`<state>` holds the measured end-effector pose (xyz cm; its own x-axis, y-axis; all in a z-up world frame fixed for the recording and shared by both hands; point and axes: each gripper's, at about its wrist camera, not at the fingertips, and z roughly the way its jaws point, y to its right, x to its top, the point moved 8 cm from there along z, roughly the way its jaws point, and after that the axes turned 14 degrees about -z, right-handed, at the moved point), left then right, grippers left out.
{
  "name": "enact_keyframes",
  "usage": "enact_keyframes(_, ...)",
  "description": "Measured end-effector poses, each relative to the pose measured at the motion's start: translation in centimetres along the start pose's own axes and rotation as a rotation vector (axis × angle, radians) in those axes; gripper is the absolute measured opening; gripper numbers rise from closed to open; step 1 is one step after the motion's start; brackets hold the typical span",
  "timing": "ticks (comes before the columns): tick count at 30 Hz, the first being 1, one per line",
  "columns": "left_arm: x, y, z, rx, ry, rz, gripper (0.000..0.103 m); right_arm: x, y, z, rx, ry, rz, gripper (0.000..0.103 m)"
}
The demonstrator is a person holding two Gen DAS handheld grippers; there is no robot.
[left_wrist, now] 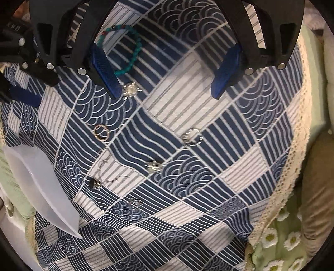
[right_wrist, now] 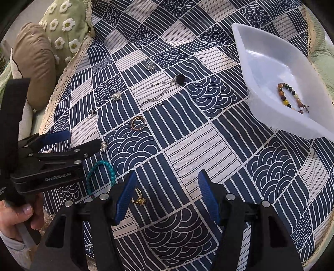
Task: Organize jewelry
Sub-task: 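Grasp the silver flower charm with the left tool while the right tool approaches the gold earring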
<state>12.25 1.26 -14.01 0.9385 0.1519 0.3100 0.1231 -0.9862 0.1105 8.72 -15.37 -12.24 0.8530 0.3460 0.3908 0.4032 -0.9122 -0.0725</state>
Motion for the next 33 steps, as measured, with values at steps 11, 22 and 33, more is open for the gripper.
enact_keyframes(11, 0.1, 0.8, 1.2, 0.066, -0.009, 0.002, 0.051, 0.0, 0.4, -0.3, -0.006, 0.001, -0.003, 0.063)
enact_keyframes(22, -0.6, 0.9, 0.7, 0.067, -0.016, 0.019, 0.015, -0.2, 0.1, 0.1, -0.009, -0.012, -0.021, 0.063)
enact_keyframes(33, -1.1, 0.9, 0.5, 0.073, -0.024, 0.031, 0.014, -0.3, 0.0, 0.3, -0.016, -0.022, -0.031, 0.063)
